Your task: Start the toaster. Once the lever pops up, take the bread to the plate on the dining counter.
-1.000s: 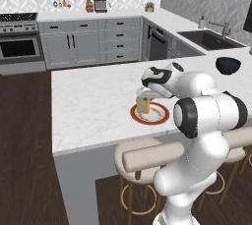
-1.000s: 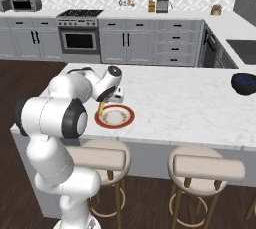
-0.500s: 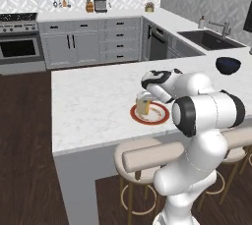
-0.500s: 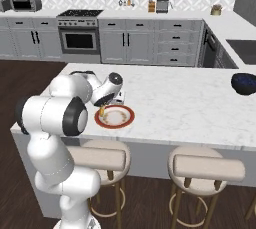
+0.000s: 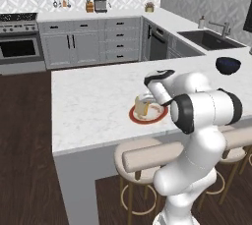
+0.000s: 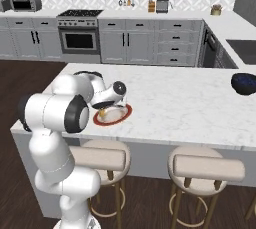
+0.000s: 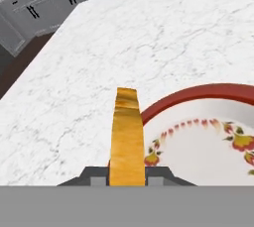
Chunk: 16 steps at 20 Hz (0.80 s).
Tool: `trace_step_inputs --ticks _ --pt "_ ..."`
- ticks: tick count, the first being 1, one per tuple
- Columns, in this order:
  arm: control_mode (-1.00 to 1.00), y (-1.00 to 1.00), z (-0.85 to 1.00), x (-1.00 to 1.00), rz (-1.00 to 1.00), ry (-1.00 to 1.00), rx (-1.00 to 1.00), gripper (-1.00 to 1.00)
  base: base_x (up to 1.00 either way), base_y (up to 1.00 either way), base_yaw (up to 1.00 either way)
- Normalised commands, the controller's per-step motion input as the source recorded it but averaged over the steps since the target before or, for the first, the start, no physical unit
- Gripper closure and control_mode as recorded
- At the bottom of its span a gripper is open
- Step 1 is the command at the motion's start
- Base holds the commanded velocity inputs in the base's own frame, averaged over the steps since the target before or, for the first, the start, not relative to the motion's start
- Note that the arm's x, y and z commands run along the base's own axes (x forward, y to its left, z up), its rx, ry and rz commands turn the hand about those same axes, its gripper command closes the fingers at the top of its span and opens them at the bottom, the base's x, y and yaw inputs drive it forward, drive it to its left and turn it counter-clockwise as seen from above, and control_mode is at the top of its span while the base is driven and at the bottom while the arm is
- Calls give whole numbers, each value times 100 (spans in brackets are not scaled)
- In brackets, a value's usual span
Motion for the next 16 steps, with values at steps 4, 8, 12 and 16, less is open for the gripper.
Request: trace_step_inputs --ticks 4,8,12,16 --pt "-100 -2 4 -16 0 0 13 100 0 0 0" --pt "-100 0 0 -11 0 0 4 100 0 0 0" --pt "-100 -1 -1 0 0 0 2 100 0 0 0" --pt "-100 -5 -2 0 0 0 0 100 0 0 0"
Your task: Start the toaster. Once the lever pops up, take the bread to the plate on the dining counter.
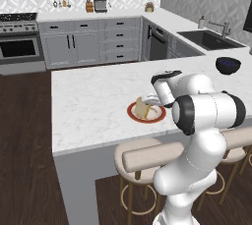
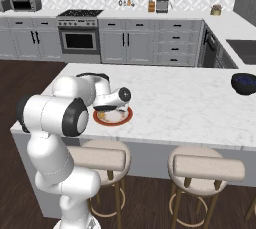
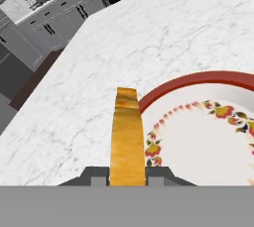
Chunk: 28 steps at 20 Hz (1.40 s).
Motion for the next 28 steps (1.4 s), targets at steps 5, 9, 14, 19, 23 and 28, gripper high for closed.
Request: trace_step_inputs --ticks 5,9,14,19,23,28 --pt "-100 0 1 0 0 0 0 -100 0 0 0" --pt "-100 0 4 0 0 0 -4 -100 0 0 0" --pt "-100 -2 1 0 0 0 -10 -100 0 0 0" --pt "-100 0 27 0 0 0 -13 -100 0 0 0" --pt "-100 -1 59 0 0 0 -16 -100 0 0 0" --pt "-100 -10 31 0 0 3 -11 -100 0 0 0"
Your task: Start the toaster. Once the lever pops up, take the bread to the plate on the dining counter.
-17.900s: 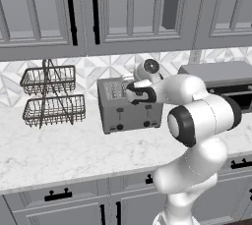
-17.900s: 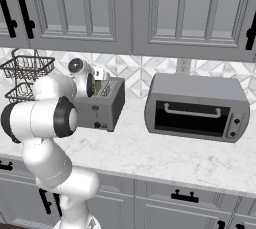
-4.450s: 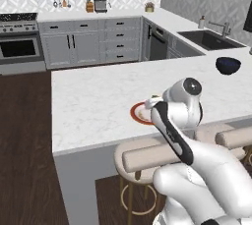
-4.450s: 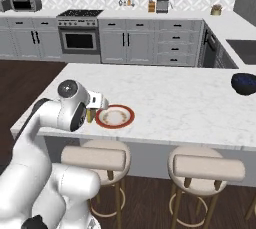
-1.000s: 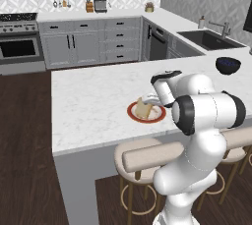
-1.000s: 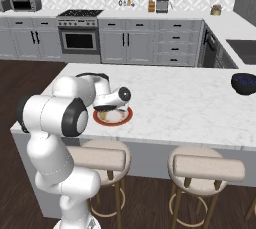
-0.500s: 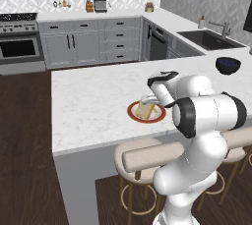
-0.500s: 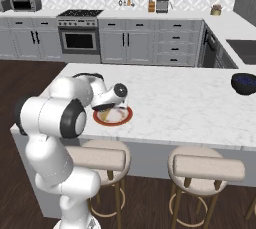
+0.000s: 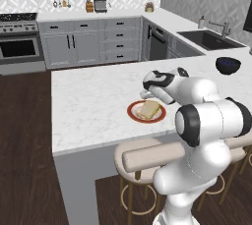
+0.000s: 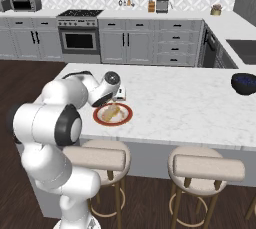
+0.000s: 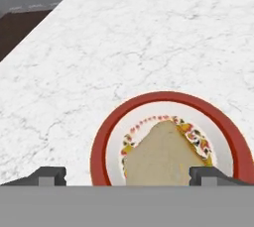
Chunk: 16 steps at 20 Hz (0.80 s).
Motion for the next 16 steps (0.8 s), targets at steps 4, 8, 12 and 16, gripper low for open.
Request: trace_step_inputs --ticks 4,8,12,16 --pt "-100 -17 51 0 0 1 -4 -100 0 0 0" --pt "-100 -6 82 -14 1 0 -3 -100 0 0 0" --pt "-100 0 79 -62 4 11 -5 -100 0 0 0" --pt "-100 21 34 -74 3 22 -10 -100 0 0 0"
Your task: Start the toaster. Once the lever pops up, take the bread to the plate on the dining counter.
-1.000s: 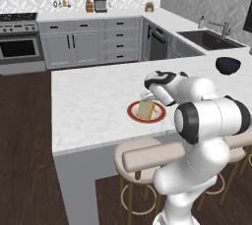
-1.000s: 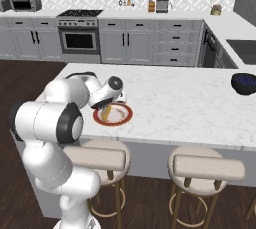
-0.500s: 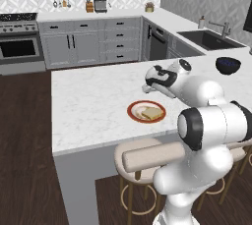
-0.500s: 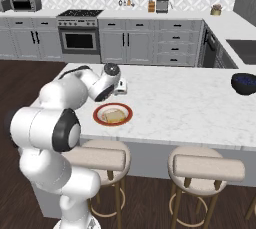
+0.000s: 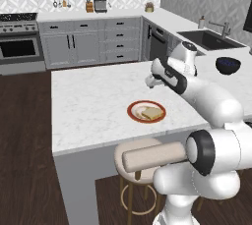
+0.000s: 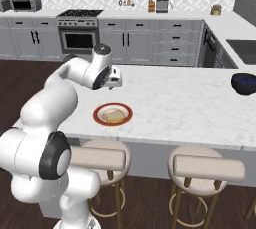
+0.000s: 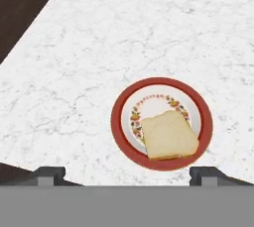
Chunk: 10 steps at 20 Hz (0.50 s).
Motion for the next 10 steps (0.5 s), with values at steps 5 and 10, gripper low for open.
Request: trace_step_inputs --ticks 5,10 --pt "-100 31 21 -77 5 19 -18 -100 0 0 0" --pt "-100 3 16 -72 0 1 -7 -100 0 0 0"
